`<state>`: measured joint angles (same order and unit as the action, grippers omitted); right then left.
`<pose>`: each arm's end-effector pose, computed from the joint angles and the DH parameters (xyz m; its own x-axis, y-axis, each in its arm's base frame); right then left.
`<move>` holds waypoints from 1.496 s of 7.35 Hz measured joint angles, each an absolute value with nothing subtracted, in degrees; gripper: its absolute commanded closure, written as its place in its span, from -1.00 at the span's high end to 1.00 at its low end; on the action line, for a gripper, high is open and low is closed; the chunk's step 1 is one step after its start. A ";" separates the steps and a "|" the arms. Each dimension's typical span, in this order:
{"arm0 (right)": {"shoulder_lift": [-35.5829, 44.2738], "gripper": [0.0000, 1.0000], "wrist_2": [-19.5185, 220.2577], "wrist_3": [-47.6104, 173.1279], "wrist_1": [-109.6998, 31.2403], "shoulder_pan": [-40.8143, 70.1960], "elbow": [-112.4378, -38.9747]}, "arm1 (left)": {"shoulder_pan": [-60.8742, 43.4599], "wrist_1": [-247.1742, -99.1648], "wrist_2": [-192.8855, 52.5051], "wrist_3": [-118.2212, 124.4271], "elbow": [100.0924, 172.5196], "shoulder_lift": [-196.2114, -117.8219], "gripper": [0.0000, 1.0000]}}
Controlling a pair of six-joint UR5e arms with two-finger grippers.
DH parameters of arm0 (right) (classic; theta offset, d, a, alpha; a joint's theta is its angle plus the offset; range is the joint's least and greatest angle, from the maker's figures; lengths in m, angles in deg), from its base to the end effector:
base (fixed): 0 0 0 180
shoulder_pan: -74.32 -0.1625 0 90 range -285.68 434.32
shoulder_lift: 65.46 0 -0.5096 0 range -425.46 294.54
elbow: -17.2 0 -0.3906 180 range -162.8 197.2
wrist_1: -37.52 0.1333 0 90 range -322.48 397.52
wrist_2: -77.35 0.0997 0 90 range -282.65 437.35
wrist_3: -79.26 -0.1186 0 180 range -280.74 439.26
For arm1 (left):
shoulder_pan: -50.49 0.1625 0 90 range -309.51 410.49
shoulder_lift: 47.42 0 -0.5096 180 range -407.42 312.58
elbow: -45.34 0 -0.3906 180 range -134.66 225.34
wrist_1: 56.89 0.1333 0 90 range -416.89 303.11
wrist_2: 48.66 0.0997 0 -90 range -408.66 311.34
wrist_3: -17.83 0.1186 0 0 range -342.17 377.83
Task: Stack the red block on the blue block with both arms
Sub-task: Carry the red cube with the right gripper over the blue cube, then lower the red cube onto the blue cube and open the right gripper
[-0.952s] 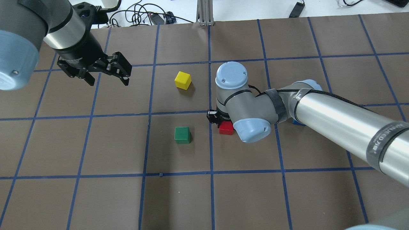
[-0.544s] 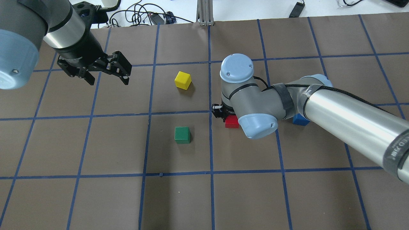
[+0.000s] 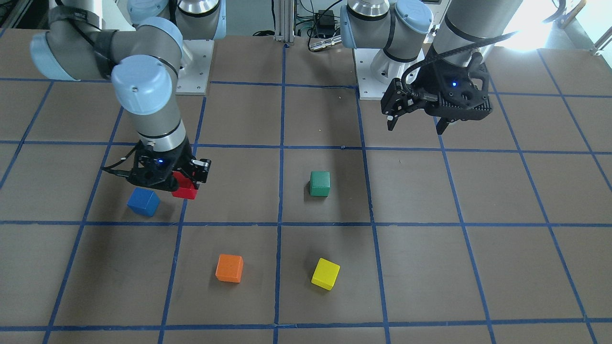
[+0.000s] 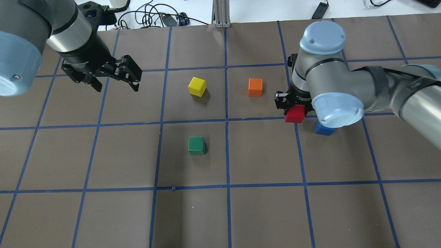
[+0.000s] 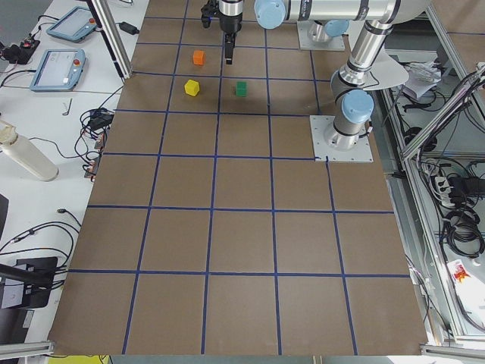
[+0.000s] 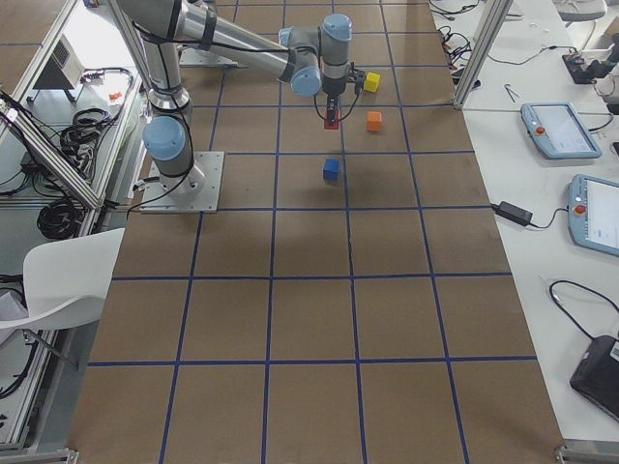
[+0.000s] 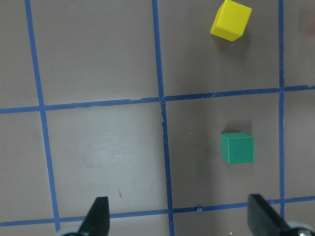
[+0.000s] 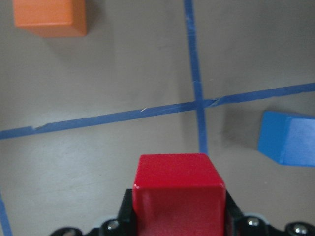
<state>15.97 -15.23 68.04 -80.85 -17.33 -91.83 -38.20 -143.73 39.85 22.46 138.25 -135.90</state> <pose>0.1430 -0.5195 0.3683 -0.9851 0.1669 0.0415 0.1661 0.9859 -0.0219 -0.1254 -0.4833 0.5470 -0.9980 0.0587 0.0234 0.0579 0.9978 -0.0329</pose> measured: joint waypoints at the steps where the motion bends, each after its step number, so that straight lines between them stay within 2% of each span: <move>1: 16.67 -0.69 -15.23 71.23 -80.29 -13.82 -92.09 | -38.24 -143.73 39.85 22.48 138.29 -135.94 1.00; 4: 16.87 -0.69 -15.00 80.27 -81.15 -6.82 -94.75 | -38.28 -143.73 39.79 22.43 138.36 -136.09 1.00; 11: 14.35 -0.66 -14.96 81.86 -86.02 -5.48 -96.93 | -38.28 -143.72 39.68 22.49 138.33 -136.34 1.00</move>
